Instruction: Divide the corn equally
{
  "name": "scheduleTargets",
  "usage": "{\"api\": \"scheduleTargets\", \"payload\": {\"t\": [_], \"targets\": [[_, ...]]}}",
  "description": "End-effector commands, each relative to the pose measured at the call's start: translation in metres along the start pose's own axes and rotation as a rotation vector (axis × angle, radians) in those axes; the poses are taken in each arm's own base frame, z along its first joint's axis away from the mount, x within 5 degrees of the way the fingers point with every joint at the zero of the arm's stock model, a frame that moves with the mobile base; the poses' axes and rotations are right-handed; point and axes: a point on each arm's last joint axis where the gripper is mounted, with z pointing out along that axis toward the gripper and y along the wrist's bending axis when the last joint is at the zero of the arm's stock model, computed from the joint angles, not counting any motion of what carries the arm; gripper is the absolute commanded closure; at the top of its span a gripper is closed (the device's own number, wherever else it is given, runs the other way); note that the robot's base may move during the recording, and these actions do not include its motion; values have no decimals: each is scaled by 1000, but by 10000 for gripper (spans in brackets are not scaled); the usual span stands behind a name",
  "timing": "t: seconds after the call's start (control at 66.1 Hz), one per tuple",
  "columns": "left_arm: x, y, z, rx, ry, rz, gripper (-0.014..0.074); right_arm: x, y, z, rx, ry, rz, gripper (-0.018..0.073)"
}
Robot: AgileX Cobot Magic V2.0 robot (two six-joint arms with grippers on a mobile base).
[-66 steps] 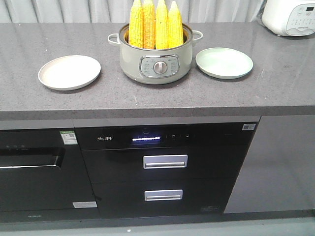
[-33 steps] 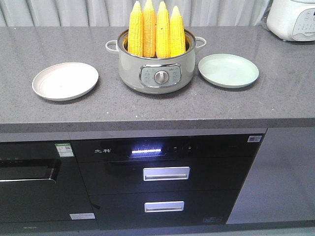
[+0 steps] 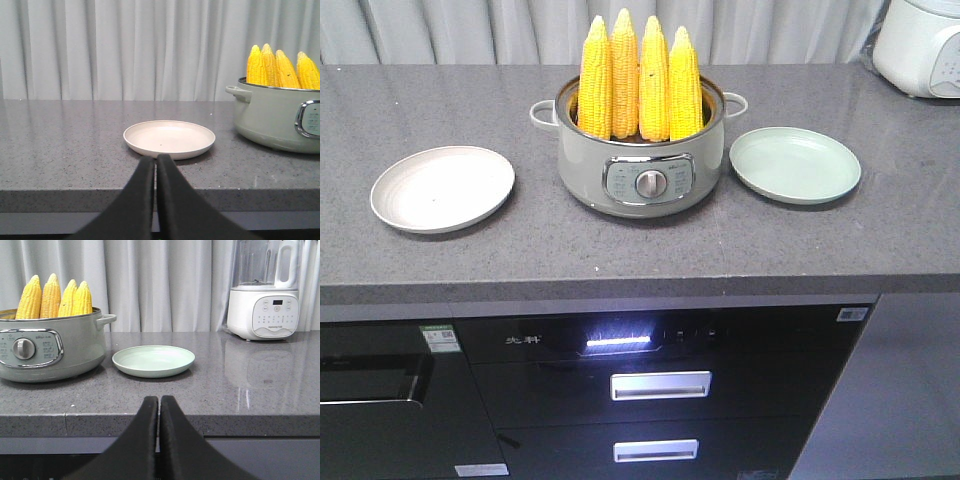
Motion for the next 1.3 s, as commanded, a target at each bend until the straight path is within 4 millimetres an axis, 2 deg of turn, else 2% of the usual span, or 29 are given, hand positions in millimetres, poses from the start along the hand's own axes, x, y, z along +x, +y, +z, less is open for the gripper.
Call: {"api": "scheduleTargets", "payload": {"t": [0.0, 1.286], "targets": [[-3, -1, -1, 10, -78, -19, 603, -4, 0, 0, -4, -70, -5, 561], [-3, -1, -1, 10, -78, -19, 603, -4, 0, 0, -4, -70, -5, 561]]}}
